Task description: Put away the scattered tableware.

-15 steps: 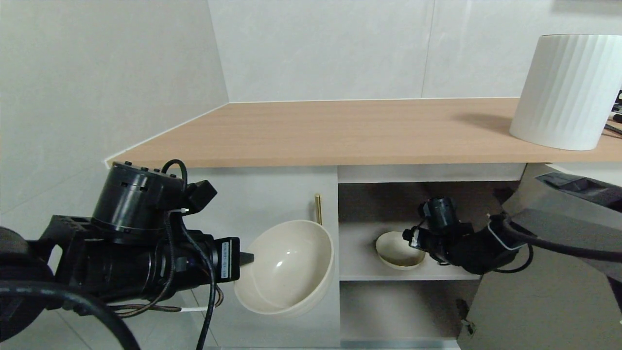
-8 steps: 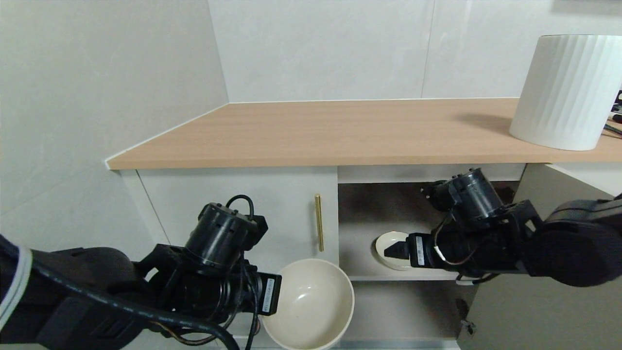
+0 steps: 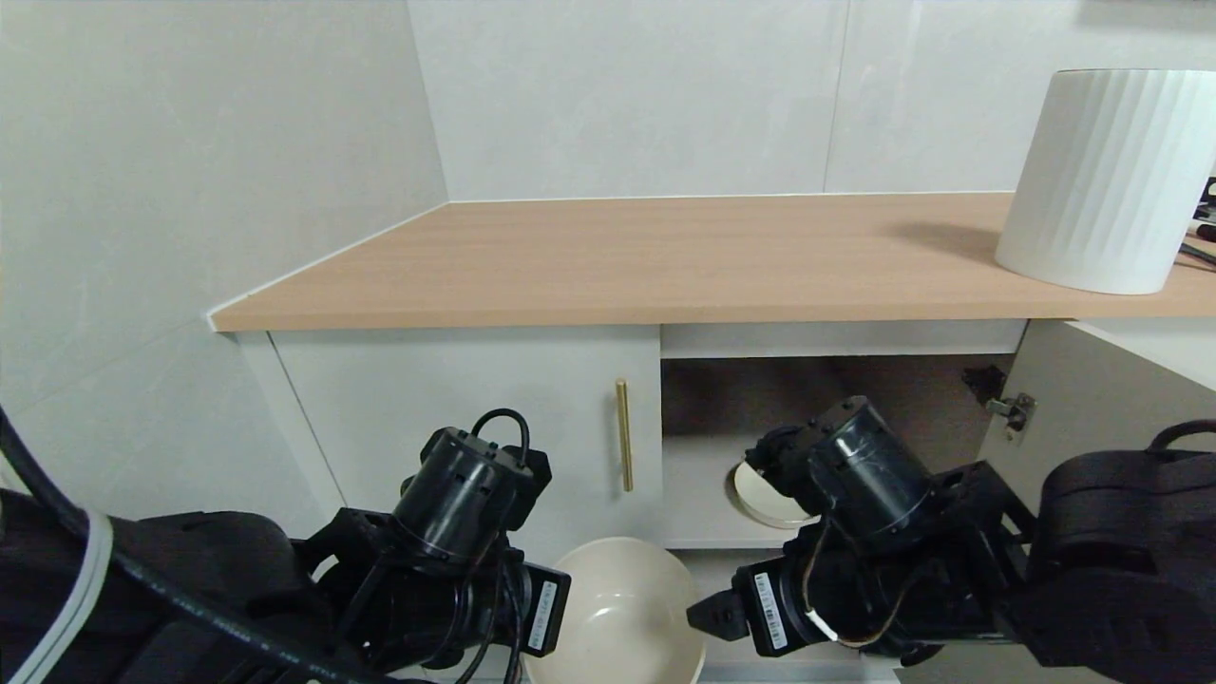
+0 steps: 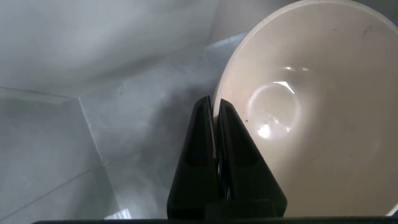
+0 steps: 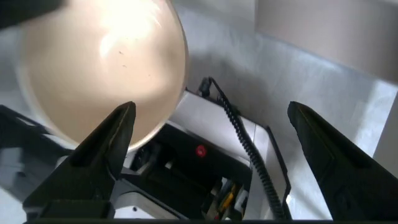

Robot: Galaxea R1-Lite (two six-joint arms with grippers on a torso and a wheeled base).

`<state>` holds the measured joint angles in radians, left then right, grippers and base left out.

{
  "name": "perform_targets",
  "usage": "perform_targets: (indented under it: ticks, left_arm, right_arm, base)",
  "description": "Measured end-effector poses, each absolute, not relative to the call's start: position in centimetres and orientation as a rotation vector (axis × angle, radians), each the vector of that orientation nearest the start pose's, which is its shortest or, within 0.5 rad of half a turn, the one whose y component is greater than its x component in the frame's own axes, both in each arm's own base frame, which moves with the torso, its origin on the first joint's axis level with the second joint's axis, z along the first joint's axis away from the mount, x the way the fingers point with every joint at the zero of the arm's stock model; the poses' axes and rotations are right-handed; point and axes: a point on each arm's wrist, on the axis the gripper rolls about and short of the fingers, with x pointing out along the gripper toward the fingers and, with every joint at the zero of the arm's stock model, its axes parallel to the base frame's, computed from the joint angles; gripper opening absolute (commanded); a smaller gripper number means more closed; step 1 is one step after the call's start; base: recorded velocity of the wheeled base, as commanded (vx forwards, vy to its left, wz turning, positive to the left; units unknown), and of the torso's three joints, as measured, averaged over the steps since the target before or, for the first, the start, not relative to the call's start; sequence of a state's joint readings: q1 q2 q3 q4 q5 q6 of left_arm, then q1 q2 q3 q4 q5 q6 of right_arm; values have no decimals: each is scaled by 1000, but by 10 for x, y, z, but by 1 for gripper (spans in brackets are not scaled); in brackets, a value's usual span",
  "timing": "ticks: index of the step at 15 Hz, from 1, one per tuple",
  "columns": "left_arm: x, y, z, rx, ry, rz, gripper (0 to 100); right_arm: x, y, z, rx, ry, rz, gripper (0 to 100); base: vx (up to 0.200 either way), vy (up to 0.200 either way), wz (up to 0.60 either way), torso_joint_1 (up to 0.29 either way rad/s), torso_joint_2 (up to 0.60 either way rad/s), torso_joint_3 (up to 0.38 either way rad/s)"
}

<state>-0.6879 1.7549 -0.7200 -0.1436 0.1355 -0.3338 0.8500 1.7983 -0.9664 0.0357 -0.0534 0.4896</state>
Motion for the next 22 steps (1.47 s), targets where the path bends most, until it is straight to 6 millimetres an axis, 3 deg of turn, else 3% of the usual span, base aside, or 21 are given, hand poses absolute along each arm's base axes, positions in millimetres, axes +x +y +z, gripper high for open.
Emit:
perform_targets:
  ticks: [4, 5, 17, 18, 22]
  left_arm:
    - [208, -174, 105, 63, 887, -383, 0]
    - [208, -175, 106, 64, 885, -384, 0]
    - [207, -176, 105, 67, 885, -386, 0]
    - [207, -176, 105, 70, 885, -385, 100]
    - [208, -175, 105, 68, 863, -369, 100]
  right_arm:
    - [210, 240, 115, 35, 996, 505, 100]
    - [211, 241, 113, 33, 1003, 501, 0]
    - [213, 245, 107, 44, 1015, 497, 0]
    - [213, 245, 107, 42, 1015, 496, 0]
    - [213, 244, 104, 31, 1028, 481, 0]
  base:
    - [0, 0, 0, 0, 0, 0]
    - [0, 0, 0, 0, 0, 0]
    - [0, 0, 0, 0, 0, 0]
    - [0, 0, 0, 0, 0, 0]
    - [0, 0, 0, 0, 0, 0]
